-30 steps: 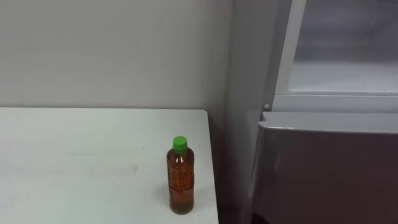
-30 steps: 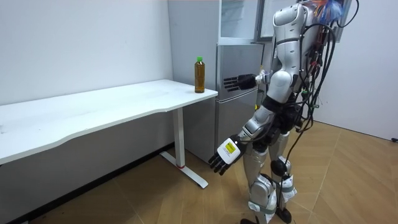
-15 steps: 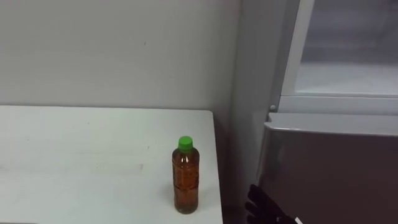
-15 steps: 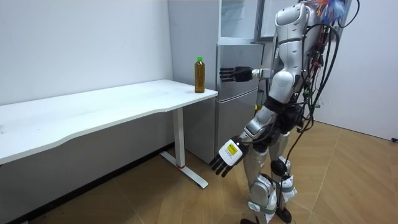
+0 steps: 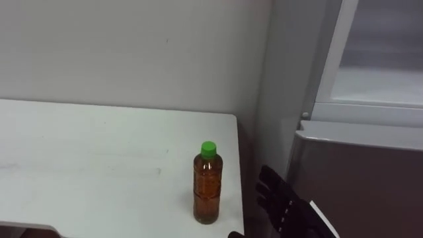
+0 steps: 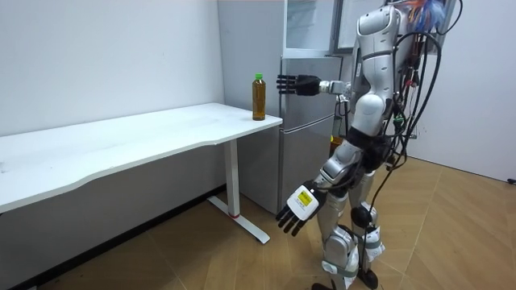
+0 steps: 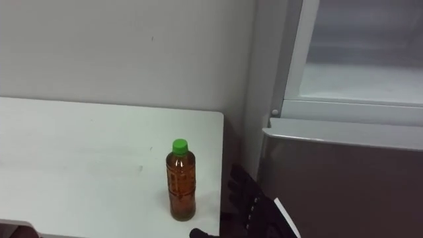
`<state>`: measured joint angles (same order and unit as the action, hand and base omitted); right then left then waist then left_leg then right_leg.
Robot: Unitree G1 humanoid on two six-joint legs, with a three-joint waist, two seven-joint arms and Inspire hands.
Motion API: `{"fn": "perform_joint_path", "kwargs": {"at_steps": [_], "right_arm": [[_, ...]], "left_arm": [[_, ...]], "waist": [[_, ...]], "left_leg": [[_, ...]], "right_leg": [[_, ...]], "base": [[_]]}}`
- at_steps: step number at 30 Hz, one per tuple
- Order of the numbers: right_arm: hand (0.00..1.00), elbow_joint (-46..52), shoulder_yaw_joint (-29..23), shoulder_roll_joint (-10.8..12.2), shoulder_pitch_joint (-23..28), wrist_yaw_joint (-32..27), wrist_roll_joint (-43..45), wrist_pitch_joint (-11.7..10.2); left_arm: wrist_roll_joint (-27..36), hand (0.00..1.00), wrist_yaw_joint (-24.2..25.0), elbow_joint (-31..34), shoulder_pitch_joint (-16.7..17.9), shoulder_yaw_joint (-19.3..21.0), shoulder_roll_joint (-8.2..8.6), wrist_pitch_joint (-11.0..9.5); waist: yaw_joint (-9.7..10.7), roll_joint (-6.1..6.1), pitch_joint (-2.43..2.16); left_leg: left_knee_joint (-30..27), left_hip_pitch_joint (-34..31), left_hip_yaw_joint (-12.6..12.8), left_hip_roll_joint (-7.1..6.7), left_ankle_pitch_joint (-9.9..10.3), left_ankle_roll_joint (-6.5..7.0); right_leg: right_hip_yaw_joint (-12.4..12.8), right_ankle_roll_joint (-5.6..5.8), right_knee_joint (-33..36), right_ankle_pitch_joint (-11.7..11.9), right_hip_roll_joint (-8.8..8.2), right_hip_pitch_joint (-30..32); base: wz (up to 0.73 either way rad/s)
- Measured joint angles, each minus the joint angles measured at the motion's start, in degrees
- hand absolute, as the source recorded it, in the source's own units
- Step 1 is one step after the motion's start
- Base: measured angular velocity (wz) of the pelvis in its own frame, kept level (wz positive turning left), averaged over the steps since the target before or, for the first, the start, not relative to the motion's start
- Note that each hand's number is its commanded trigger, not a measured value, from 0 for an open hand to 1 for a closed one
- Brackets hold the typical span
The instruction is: Put the bottle in the upper fridge
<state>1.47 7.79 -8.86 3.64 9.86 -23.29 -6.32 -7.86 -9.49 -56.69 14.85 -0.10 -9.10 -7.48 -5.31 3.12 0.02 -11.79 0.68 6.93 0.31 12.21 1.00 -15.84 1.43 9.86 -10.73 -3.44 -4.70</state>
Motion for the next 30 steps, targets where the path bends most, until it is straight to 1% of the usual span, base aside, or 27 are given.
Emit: {"fn": "perform_joint_path", "kwargs": {"at_steps": [2, 4, 8, 12, 17, 18, 19, 22, 30], "right_arm": [[0.00, 0.0, 0.2, 0.0, -0.1, -0.5, 0.0, 0.0], [0.00, 0.0, 0.3, 0.0, -0.1, -0.9, 0.0, 0.0], [0.00, 0.0, 0.6, -0.2, -0.1, -2.0, 0.0, 0.0], [0.00, -0.4, 2.7, -0.4, -0.3, -4.6, -0.1, 0.0], [0.00, -0.8, 3.6, -0.5, -0.3, -6.3, -0.2, 0.0], [0.00, -0.8, 3.9, -0.5, -0.5, -6.7, -0.2, 0.0], [0.00, -1.0, 4.3, -0.5, -0.8, -7.4, -0.3, 0.0], [0.00, -2.2, 5.3, -0.5, -2.0, -8.4, -1.0, 0.0], [0.00, -4.1, 5.8, -0.6, -5.6, -12.0, -1.3, 0.0]], "left_arm": [[-0.5, 0.00, 0.0, 0.0, 0.1, -0.2, -0.14, 0.1], [-0.9, 0.00, 0.0, 0.0, 0.4, -0.2, -0.28, 0.9], [-1.9, 0.00, 0.0, 0.0, 0.7, -0.6, -0.48, 1.6], [-1.9, 0.00, -0.2, -0.3, 1.2, -0.8, -0.58, 2.4], [-1.9, 0.00, -1.2, -0.3, 1.3, -0.9, -0.66, 3.5], [-2.0, 0.00, -1.3, -0.2, 1.3, -0.9, -0.67, 3.6], [-2.0, 0.00, -1.3, -0.2, 1.2, -0.9, -0.66, 3.9], [-1.9, 0.00, -1.3, -0.2, 1.2, -0.9, -0.68, 4.6], [-2.0, 0.00, -1.2, -0.1, 0.9, -0.9, -0.69, 4.7]], "waist": [[0.0, 0.01, 0.00], [0.0, -0.04, 0.02], [-0.1, -0.06, 0.03], [-0.2, -0.02, 0.05], [-1.1, 0.31, 0.02], [-1.2, 0.45, -0.02], [-1.2, 0.51, 0.02], [-1.5, 0.53, 0.03], [-1.7, 0.52, 0.15]], "left_leg": [[0.0, -0.1, -0.3, -0.02, 0.0, 0.00], [-0.1, -0.2, -0.5, -0.03, 0.0, 0.00], [-0.1, -0.3, -0.7, -0.03, 0.0, -0.04], [-0.1, -0.3, -0.7, -0.03, 0.0, -0.04], [-0.2, -0.7, -0.8, -0.01, 0.0, -0.05], [-0.5, -1.4, -0.8, 0.00, 0.0, -0.05], [-0.8, -1.8, -1.0, -0.01, -0.1, -0.05], [-1.1, -2.1, -1.1, 0.00, -0.1, -0.05], [-1.9, -3.8, -2.2, -0.04, -0.1, -0.06]], "right_leg": [[0.0, 0.00, 0.0, 0.0, -0.01, 0.0], [-0.1, 0.00, 0.0, 0.0, -0.01, 0.0], [-0.3, 0.00, 0.0, 0.0, -0.01, 0.0], [-0.3, 0.00, 0.0, 0.0, -0.01, 0.0], [-0.7, 0.00, 0.0, 0.0, -0.04, 0.4], [-0.9, -0.02, 0.1, 0.0, -0.06, 0.8], [-1.4, -0.04, 0.0, 0.0, -0.09, 1.0], [-1.6, -0.06, 0.0, 0.0, -0.09, 1.1], [-2.5, -0.10, 0.1, 0.1, -0.09, 1.9]], "base": [[0.05], [0.02], [0.03], [0.00], [0.01], [0.10], [0.12], [0.04], [0.06]]}}
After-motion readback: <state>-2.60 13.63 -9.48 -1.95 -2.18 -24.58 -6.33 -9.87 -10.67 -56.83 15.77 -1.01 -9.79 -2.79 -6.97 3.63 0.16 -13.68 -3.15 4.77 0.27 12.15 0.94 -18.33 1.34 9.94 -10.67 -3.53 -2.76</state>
